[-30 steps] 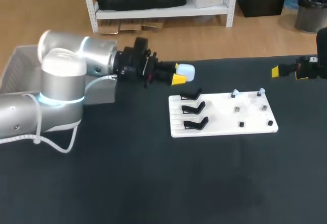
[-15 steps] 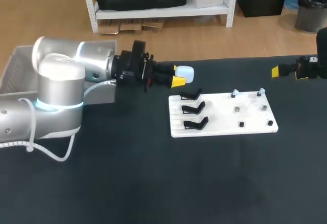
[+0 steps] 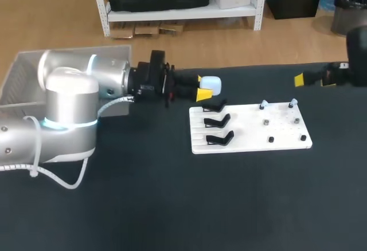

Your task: Pick up each earbud case from the left stands, insert the matching earbuds, close the lid, and place the case in the box.

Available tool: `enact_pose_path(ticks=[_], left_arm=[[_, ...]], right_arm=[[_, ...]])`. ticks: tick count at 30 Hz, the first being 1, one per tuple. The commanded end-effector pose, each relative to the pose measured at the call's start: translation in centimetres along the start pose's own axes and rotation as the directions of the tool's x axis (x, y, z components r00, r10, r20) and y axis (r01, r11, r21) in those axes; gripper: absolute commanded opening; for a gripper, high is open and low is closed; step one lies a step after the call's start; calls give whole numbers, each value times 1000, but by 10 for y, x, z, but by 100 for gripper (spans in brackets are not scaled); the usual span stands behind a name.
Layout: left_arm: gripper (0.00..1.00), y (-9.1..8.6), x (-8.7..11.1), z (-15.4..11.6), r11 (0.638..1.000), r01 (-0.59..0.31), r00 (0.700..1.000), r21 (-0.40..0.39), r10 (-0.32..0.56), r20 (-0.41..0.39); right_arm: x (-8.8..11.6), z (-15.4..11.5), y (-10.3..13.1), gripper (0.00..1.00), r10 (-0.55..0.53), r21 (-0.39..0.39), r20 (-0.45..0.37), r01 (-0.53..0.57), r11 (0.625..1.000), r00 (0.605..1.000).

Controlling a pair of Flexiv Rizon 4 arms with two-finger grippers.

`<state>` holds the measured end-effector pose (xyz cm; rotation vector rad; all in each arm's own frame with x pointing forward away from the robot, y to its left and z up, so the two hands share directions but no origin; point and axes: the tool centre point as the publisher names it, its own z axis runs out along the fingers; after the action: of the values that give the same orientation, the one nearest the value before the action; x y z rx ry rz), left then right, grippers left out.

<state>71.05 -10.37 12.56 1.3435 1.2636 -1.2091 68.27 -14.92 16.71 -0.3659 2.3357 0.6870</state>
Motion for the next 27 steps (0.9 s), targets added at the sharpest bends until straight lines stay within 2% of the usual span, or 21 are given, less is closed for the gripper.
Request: enact_pose_path(ticks=[1, 5, 10, 16, 27], left_arm=[[0, -6, 3, 3, 1000, 5, 1000, -15, -5, 12], [0, -7, 5, 6, 1000, 13, 1000, -12, -13, 20], [0, -7, 8, 8, 1000, 20, 1000, -8, -20, 18], [0, -7, 12, 7, 1000, 24, 1000, -13, -24, 15], [0, -6, 17, 7, 1000, -9, 1000, -22, 9, 5]], right_arm=[[3, -4, 23, 100, -19, -3, -33, 19, 1000, 999], [7, 5, 48, 100, -43, -20, -81, 42, 999, 996], [10, 19, 79, 100, -73, -35, -102, 70, 997, 992], [15, 37, 108, 100, -108, -16, -127, 106, 994, 986], [22, 59, 136, 100, -121, -37, -172, 116, 993, 978]])
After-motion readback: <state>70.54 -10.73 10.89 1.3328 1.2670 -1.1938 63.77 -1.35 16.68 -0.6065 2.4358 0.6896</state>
